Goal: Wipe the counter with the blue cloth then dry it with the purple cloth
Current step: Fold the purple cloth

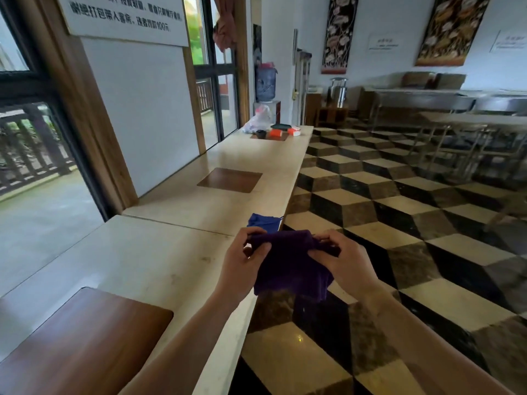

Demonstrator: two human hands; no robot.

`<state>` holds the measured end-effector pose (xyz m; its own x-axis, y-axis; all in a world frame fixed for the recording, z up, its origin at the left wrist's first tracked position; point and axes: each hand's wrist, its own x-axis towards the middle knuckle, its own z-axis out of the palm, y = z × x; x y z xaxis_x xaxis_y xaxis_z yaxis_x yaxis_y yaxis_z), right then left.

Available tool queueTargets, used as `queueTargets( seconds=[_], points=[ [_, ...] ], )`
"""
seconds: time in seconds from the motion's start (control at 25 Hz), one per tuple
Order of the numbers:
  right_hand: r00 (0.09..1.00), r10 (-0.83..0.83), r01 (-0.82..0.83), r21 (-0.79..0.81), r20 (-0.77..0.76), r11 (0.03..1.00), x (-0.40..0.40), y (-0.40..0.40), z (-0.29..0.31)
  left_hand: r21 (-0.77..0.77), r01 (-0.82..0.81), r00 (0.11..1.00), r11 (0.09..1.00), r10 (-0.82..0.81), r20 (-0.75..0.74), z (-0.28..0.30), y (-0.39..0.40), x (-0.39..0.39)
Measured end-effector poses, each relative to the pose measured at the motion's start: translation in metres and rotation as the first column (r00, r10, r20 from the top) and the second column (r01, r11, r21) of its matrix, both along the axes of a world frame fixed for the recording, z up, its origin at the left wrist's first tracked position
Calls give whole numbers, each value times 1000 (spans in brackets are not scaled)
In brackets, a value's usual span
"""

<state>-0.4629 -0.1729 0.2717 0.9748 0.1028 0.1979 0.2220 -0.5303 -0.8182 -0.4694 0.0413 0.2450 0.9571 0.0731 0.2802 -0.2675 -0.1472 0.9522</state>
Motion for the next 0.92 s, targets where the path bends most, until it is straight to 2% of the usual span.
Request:
queueTargets(
  seconds=[0.24,0.4,0.6,0.76,0.92],
  points=[
    [998,-61,62,69,-19,996,103,-18,-2,29,49,999,998,-50,9,-2,-19,114],
    [1000,-29,30,91,-12,995,188,-42,-6,43,23,999,999,-24,32,-7,-43,197],
    [999,36,-34,65,-20,997,307,-78,-1,68,-88,996,994,86,32,-2,-80,302],
    [991,131,-129,75,-23,989,397,-82,-5,0,-170,985,985,170,3,-10,-87,369],
    [969,243,-239,80,-46,968,471,-52,-20,-76,-292,956,953,291,-30,-19,-71,410]
  ],
)
